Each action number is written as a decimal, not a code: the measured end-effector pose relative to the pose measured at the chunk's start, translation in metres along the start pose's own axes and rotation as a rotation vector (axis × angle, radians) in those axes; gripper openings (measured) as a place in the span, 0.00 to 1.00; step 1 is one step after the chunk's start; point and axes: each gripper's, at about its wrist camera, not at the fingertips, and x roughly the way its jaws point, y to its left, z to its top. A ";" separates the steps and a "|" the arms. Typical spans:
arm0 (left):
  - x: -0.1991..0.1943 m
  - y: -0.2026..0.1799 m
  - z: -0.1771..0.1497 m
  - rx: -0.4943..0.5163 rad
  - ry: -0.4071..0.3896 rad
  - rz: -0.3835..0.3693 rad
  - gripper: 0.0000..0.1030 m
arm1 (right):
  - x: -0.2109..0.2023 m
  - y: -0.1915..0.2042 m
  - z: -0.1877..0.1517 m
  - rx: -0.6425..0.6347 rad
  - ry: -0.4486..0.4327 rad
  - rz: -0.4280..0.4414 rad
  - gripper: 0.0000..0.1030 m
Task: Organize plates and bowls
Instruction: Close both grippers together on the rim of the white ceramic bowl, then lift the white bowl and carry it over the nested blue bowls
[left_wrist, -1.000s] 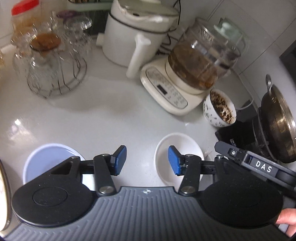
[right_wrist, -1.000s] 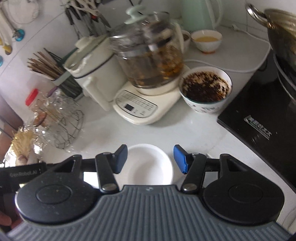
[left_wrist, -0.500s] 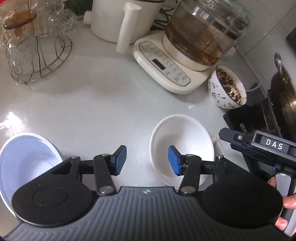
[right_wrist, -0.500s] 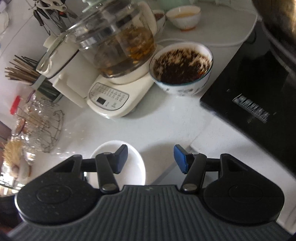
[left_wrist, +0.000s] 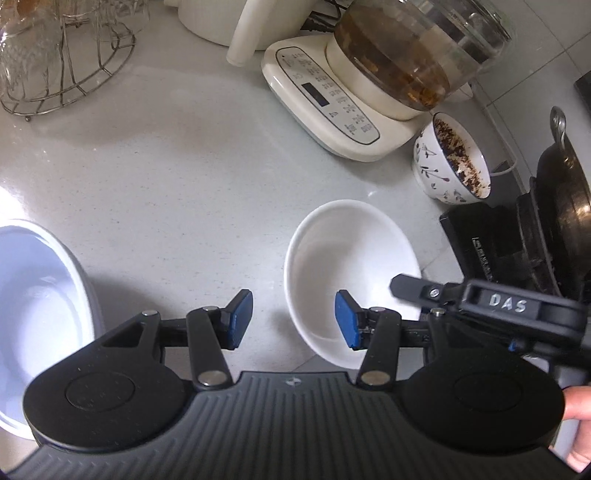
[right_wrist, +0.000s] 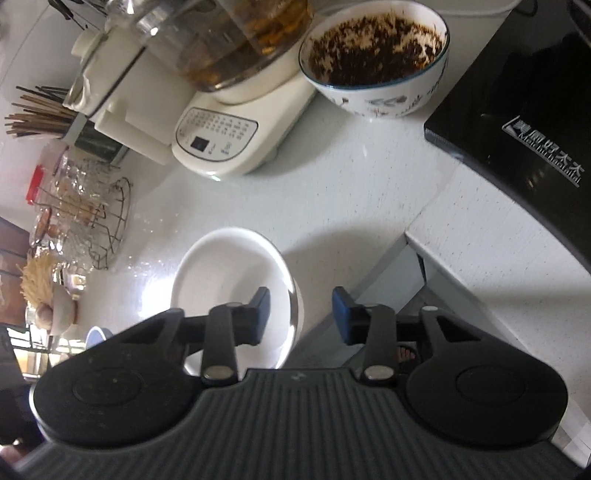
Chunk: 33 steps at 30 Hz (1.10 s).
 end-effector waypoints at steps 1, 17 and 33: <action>0.000 0.000 0.000 0.001 0.000 0.000 0.53 | 0.002 0.000 0.000 -0.005 0.005 -0.004 0.33; 0.010 0.003 0.001 -0.007 0.017 -0.031 0.11 | 0.008 -0.001 -0.003 -0.001 0.021 0.032 0.10; -0.031 0.004 0.004 0.018 -0.018 -0.087 0.11 | -0.029 0.014 -0.013 -0.027 -0.048 0.090 0.11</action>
